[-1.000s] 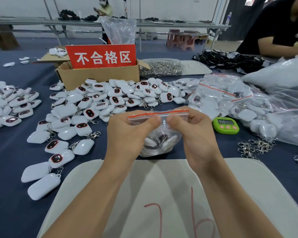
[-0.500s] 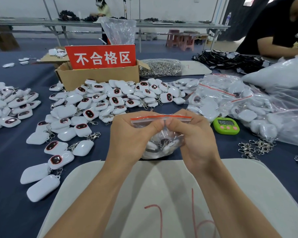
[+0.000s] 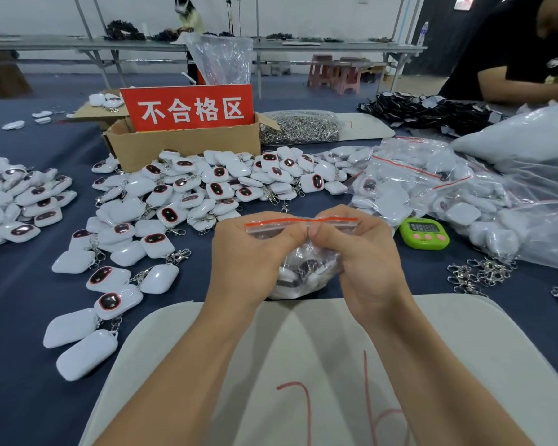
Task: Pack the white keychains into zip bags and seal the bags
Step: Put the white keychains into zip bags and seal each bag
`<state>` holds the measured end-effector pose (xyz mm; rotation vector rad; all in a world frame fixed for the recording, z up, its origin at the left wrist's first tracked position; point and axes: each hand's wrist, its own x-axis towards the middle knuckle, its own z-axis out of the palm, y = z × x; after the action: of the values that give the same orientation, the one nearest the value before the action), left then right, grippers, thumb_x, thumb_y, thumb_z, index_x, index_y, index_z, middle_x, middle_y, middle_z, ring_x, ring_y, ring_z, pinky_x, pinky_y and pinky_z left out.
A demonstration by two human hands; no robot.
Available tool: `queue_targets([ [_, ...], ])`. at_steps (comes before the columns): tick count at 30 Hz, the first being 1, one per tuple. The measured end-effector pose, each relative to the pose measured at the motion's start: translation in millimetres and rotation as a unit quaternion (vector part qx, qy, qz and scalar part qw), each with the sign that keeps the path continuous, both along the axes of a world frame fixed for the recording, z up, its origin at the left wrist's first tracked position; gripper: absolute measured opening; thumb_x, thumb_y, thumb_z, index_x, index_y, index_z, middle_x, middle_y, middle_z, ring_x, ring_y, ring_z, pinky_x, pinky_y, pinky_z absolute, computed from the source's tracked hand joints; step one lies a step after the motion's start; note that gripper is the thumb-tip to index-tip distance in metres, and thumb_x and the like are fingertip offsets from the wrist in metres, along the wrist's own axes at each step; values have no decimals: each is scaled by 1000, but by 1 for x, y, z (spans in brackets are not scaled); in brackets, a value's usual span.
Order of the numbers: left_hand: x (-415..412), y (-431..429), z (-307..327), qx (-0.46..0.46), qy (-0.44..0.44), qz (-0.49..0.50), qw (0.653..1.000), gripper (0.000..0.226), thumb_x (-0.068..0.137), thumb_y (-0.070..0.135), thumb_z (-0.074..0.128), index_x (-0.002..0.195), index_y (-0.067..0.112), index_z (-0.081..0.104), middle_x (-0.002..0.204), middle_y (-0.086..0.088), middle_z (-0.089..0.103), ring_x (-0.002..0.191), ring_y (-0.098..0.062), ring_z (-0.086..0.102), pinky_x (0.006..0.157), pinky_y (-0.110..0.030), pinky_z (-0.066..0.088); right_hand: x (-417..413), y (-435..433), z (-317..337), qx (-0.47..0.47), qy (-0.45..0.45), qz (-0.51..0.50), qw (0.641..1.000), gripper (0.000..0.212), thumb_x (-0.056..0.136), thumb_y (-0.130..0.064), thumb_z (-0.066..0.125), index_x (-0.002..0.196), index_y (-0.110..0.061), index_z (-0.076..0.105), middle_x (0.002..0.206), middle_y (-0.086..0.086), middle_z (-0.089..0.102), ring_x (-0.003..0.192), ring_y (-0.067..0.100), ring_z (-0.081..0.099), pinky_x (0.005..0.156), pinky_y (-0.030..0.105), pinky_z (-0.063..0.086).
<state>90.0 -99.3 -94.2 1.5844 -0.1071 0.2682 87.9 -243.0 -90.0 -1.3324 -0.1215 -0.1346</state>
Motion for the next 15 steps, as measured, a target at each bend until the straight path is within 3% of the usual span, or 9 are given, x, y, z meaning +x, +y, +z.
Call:
queue_targets([
  [4,-1,0,1,-17,29,-16,999,6,81,19,85,83,24,83,79,-1,79,72,-17,76,62,-38,63,1,0,1,-4,-10,-19,1000,5,68,-13,78,70,-16,74,67,7,66,66,22,60,69,35,48],
  [10,-4,0,5,-55,28,-37,997,4,76,20,84,79,22,83,77,-2,78,70,-13,73,54,-28,56,1,-3,0,-17,-33,2,999,5,72,-13,79,70,-16,75,72,9,70,72,24,64,74,42,50],
  [15,-5,-1,5,-69,45,-30,996,8,69,25,83,77,22,83,75,-4,77,66,-16,73,52,-31,57,2,-4,0,-17,-38,18,999,9,74,-12,79,69,-19,76,69,4,71,68,19,65,67,31,52],
])
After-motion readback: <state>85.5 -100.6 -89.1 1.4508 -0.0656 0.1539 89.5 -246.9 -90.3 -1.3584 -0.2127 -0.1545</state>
